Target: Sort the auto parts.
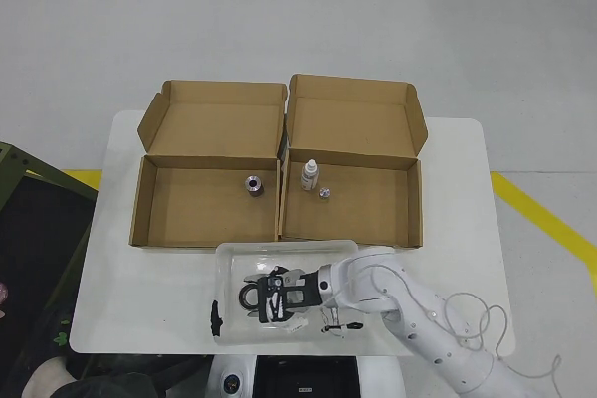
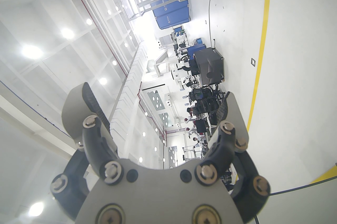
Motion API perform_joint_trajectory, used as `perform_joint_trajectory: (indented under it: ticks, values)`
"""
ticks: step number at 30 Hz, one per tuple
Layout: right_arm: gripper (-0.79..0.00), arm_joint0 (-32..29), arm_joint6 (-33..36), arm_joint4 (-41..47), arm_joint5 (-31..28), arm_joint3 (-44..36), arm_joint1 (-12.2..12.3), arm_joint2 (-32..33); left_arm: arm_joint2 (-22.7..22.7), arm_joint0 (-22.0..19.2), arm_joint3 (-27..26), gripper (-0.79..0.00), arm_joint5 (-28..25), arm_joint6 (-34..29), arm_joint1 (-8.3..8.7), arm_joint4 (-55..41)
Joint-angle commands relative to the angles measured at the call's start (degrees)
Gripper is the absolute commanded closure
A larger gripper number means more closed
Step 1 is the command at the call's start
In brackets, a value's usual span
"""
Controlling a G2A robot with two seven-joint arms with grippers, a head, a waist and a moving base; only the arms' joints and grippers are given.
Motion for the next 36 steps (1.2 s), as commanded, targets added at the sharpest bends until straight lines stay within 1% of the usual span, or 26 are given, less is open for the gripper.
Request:
perform_joint_trajectory:
  ticks: [1, 19, 36]
  values:
    - [0.000, 0.1, -0.6, 0.5, 0.6, -0.3, 0.0, 0.4, 0.0, 0.0, 0.0, -0.785, 0.0, 0.0, 0.00, 0.0]
    - [0.000, 2.6, -4.3, 2.8, 4.2, -1.6, 0.0, 1.7, 0.0, 0.0, 0.0, -0.785, 0.0, 0.0, 0.00, 0.0]
    - [0.000, 8.9, -8.2, 4.9, 8.4, 5.0, -1.6, 0.5, 0.0, 0.0, 0.0, -0.785, 0.0, 0.0, 0.00, 0.0]
